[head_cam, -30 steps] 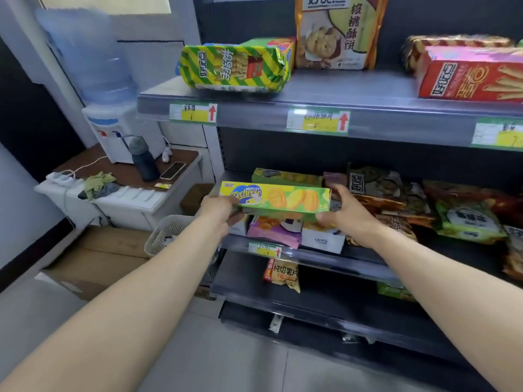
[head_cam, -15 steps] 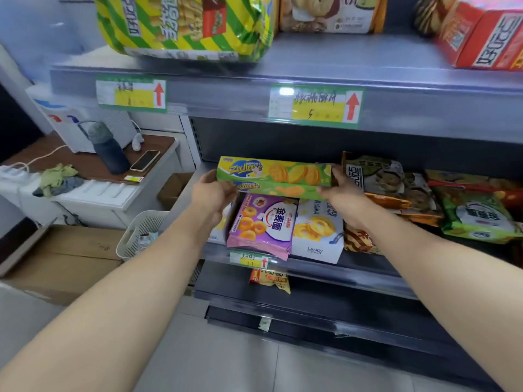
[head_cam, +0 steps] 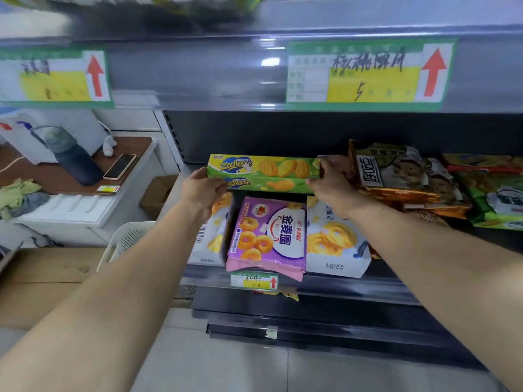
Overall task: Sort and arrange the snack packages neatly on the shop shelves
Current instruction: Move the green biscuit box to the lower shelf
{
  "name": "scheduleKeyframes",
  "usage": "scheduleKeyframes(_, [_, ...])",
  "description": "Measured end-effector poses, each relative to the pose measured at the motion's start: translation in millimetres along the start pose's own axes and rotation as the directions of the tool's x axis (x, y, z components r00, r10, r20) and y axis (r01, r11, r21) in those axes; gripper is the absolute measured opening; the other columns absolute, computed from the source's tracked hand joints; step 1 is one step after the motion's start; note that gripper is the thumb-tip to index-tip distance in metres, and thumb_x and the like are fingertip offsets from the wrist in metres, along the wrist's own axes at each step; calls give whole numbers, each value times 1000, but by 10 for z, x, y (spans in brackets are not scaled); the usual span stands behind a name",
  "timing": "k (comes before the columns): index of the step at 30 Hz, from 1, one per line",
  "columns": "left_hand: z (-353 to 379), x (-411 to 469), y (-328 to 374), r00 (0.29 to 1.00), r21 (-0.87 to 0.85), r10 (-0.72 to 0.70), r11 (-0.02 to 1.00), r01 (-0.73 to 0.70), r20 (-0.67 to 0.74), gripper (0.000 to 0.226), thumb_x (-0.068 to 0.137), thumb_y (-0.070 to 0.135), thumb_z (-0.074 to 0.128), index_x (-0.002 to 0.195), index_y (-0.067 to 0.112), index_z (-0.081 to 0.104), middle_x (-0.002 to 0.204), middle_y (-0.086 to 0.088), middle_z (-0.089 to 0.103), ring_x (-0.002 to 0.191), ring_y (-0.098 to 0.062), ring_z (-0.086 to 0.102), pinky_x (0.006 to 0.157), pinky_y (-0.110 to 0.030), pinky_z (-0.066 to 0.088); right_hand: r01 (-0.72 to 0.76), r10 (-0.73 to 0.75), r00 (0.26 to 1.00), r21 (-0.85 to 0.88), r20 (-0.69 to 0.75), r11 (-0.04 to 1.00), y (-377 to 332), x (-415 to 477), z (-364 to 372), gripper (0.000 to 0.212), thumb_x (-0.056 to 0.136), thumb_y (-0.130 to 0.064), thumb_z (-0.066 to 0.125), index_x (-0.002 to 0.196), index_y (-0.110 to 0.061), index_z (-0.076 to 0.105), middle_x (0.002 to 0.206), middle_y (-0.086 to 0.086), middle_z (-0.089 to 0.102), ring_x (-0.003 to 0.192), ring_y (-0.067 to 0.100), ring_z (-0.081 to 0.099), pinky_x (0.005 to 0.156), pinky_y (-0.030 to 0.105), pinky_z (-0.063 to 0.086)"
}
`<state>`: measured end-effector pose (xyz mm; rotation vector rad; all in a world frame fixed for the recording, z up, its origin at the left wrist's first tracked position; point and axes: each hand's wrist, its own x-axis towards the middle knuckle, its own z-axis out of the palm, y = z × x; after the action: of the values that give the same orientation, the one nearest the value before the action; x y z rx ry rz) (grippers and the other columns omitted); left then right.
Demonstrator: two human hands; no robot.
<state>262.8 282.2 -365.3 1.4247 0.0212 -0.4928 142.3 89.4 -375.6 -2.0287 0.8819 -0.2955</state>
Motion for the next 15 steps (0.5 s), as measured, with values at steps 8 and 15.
scheduleKeyframes(8, [-106, 142, -65, 987, 148, -88, 983, 107, -131, 23, 91, -8, 50, 114, -5, 52, 98, -21, 60, 43, -16, 63, 39, -19, 52, -52, 51, 999, -198, -11, 979, -11, -22, 101, 53, 89, -20, 63, 136, -8, 43, 136, 13, 51, 124, 28, 49, 96, 28, 40])
scheduleKeyframes(15, [-130, 123, -22, 984, 284, -62, 953, 108, -167, 18, 89, -5, 51, 77, 7, 58, 88, -18, 61, 34, -16, 59, 32, -23, 47, -103, 106, 994, -292, -6, 951, -15, -75, 155, 34, 87, -25, 65, 112, -2, 61, 115, 16, 64, 105, 30, 61, 74, 25, 40])
